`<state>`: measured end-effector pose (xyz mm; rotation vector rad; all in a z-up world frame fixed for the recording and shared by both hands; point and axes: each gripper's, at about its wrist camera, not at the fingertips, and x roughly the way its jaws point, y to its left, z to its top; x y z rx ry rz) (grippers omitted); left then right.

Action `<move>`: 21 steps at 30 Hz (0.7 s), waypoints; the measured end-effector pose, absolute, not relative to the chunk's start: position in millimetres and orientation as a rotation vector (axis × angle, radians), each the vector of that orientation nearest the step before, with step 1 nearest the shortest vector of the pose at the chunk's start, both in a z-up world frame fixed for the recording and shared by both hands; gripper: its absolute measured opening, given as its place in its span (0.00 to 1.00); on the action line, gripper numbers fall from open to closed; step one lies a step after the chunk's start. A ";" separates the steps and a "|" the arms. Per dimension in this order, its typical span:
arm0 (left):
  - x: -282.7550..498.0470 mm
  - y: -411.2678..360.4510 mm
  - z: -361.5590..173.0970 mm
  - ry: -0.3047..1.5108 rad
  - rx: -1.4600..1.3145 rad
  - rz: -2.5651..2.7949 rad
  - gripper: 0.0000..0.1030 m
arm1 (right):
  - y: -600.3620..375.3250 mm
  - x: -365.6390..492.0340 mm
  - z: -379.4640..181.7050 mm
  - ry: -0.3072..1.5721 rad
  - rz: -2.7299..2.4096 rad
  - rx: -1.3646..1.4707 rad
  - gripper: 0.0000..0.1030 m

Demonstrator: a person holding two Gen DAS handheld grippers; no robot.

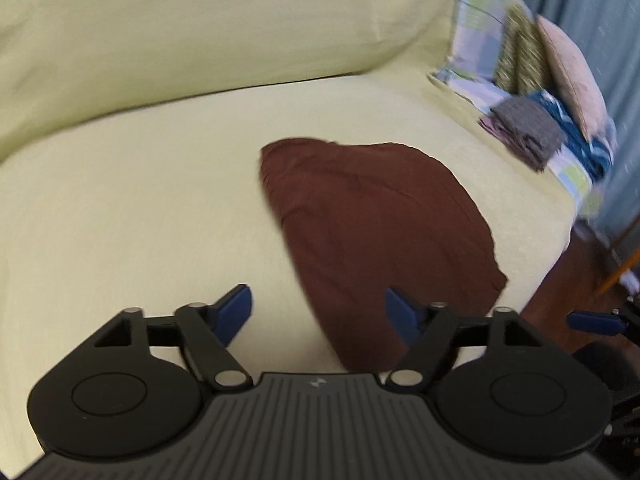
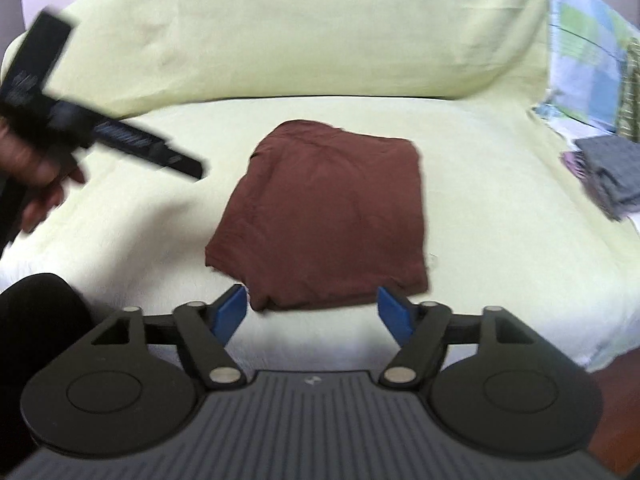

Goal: Fold clothes

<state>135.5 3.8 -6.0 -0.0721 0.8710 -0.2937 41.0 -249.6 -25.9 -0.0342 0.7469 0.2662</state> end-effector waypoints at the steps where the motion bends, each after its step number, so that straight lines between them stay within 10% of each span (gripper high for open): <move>1: 124.2 2.2 -4.4 0.864 -0.083 -0.277 0.83 | -258.4 34.5 -18.7 0.742 0.258 -0.027 0.77; 6: 83.9 -15.8 0.3 0.856 -0.096 -0.244 0.99 | -275.3 17.9 -5.1 0.719 0.231 -0.003 0.99; 21: 10.1 -24.9 9.1 0.799 -0.115 -0.103 0.99 | -270.5 -19.9 20.2 0.665 0.233 -0.069 0.99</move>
